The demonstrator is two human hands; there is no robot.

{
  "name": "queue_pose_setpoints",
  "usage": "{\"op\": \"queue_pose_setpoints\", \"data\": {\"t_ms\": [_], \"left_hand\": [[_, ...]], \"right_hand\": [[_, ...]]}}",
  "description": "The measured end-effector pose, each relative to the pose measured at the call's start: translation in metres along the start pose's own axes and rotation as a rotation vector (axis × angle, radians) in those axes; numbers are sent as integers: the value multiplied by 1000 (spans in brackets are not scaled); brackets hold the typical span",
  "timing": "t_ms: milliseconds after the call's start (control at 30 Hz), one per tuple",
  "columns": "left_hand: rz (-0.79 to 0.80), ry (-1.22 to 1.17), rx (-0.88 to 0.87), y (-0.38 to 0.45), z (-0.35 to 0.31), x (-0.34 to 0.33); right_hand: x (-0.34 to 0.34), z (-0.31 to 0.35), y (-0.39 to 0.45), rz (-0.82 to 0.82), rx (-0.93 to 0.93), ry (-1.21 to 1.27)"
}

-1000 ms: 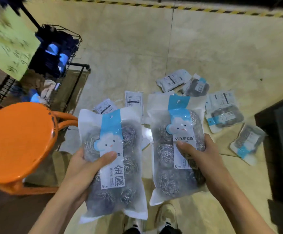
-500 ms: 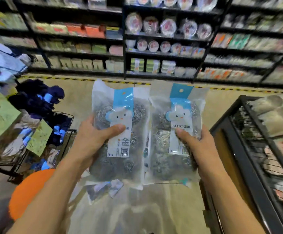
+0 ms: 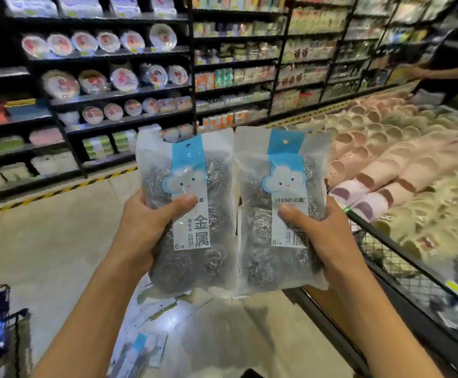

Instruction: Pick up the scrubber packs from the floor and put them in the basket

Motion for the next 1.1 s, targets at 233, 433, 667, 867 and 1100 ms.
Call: {"op": "queue_pose_setpoints", "data": {"t_ms": [233, 433, 667, 867, 1100], "left_hand": [[412, 48, 3, -60, -3, -124], [817, 73, -36, -176, 0, -266], [1258, 140, -47, -405, 12, -422], [1595, 194, -40, -632, 36, -501], [1909, 242, -66, -845, 58, -546]], "right_hand": [[123, 23, -136, -422, 80, 7], [241, 37, -297, -812, 177, 49], [360, 53, -531, -1284, 284, 95], [414, 58, -745, -1639, 344, 79], [435, 40, -925, -2016, 384, 111]]}}
Point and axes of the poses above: each hand's wrist, its own y-axis towards the middle knuckle, its own x-axis out of the back of the hand, z = x × y, the point moved 6 cm from there along y, towards the middle knuckle, and after that the axes turned 12 degrees about y, right-handed, at the moved point
